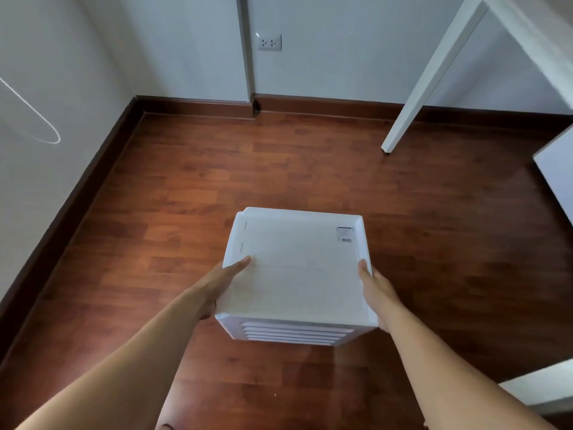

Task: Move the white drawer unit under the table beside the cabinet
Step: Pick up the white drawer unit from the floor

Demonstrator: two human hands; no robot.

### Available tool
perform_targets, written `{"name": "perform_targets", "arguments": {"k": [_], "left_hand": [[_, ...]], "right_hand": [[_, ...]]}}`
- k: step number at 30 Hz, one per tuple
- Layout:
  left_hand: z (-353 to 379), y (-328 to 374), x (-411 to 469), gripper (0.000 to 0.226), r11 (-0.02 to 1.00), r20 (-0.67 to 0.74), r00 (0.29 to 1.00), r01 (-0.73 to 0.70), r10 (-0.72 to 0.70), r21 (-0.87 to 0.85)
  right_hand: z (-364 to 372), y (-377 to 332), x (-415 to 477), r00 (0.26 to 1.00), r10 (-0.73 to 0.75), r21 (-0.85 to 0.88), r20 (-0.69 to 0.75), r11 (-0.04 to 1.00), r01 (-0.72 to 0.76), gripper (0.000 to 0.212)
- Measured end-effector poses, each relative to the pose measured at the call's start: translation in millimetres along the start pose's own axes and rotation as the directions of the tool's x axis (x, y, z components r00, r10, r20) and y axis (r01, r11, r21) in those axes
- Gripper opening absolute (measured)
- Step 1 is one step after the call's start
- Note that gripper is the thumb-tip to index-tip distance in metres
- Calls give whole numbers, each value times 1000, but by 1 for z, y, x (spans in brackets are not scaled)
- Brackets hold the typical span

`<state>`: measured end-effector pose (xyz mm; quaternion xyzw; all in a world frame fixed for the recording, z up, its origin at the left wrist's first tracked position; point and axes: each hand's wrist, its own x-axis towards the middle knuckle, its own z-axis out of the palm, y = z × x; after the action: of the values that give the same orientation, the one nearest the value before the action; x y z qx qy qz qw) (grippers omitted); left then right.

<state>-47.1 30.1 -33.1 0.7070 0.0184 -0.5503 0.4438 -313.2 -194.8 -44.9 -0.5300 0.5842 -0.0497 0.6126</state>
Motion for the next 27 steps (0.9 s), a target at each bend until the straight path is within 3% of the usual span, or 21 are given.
{"name": "perform_targets", "arguments": {"k": [3, 10, 19, 24, 27], "left_hand": [[2, 51, -59, 49, 1000, 18, 1000, -16, 17, -25], [-9, 199, -229, 55, 988, -59, 995, -85, 78, -130], [2, 365, -439, 67, 960, 57, 985, -144, 162, -239], [27, 424, -513, 49, 944, 72, 960, -251, 272, -216], [45, 450, -537, 51, 929, 70, 934, -337, 351, -155]], "right_hand": [[-22, -49, -50, 1000, -10, 13, -30, 1000, 11, 52], [-72, -217, -189, 995, -97, 76, -33, 992, 99, 59], [-162, -423, -384, 989, -140, 25, -34, 990, 141, 64], [-216, -466, -417, 990, -112, 76, -86, 990, 119, 101], [-238, -493, -467, 986, -109, 100, -123, 988, 121, 59]]}}
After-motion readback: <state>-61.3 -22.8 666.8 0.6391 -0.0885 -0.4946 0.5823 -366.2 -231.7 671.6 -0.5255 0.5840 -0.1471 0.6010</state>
